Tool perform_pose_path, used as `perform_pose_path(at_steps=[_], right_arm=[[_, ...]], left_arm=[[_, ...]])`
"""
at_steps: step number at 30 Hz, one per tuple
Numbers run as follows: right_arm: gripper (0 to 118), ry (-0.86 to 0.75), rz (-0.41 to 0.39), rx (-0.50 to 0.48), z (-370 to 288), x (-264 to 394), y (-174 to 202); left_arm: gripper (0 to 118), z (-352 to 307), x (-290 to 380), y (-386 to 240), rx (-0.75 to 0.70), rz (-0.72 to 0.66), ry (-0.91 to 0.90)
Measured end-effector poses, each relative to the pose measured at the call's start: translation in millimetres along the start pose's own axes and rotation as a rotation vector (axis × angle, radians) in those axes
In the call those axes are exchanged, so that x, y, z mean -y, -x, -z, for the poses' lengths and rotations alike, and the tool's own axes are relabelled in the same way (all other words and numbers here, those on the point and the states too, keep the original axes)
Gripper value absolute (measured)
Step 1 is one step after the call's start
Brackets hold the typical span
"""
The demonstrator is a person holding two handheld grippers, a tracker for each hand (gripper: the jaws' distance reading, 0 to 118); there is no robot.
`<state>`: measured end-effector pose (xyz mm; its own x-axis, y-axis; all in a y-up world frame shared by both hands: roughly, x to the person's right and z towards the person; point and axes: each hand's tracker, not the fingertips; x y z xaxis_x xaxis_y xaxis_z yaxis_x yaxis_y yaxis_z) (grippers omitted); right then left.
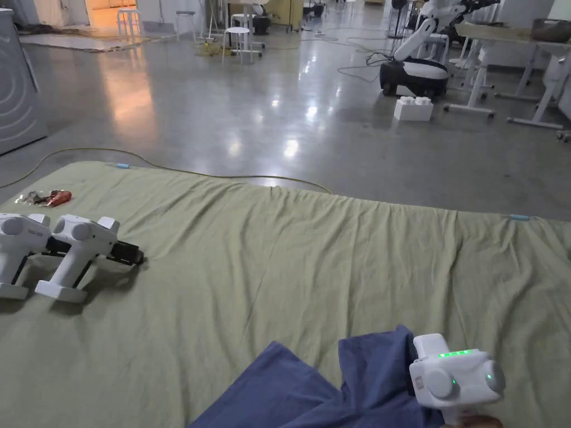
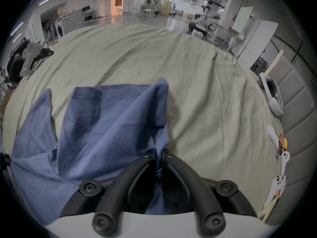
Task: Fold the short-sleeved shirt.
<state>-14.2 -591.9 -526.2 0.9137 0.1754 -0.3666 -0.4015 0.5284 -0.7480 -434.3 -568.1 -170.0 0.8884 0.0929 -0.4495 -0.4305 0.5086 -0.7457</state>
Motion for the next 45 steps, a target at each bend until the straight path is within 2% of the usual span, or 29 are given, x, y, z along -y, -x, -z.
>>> perform_pose_path(at_steps=[2,9,12,16,28,30,38,45], right_arm=[[8,-0.069,0.041,-0.013,-18.3,3.6,-2.6],[7,-0.296,0.112,-0.01,-116.7,7.8,-21.2],[7,-0.421,0.122,0.023,-166.5,12.5,-30.4],[7,-0.493,0.098,0.06,-223.4,10.0,-55.7],[7,-0.757,0.196,0.224,-394.9,-21.1,-136.5],[7,-0.767,0.2,0.262,-410.4,-28.7,-147.5],[7,-0.826,0.241,0.314,-456.1,-61.6,-173.9],[7,-0.853,0.241,0.329,-467.6,-108.3,-180.8]], left_arm=[[11,-3.2,-1.8,2.5,0.003,-0.006,-0.016],[11,-32.0,-17.0,1.4,0.049,0.001,-0.119],[11,-50.6,-29.1,-4.7,0.072,0.006,-0.177],[11,-82.6,-56.0,-19.7,0.117,0.055,-0.273],[11,-211.9,-194.6,-98.0,0.215,0.187,-0.578],[11,-230.9,-218.2,-111.4,0.23,0.196,-0.607],[11,-285.0,-296.7,-157.8,0.218,0.265,-0.694],[11,-294.7,-352.4,-170.2,0.187,0.272,-0.711]])
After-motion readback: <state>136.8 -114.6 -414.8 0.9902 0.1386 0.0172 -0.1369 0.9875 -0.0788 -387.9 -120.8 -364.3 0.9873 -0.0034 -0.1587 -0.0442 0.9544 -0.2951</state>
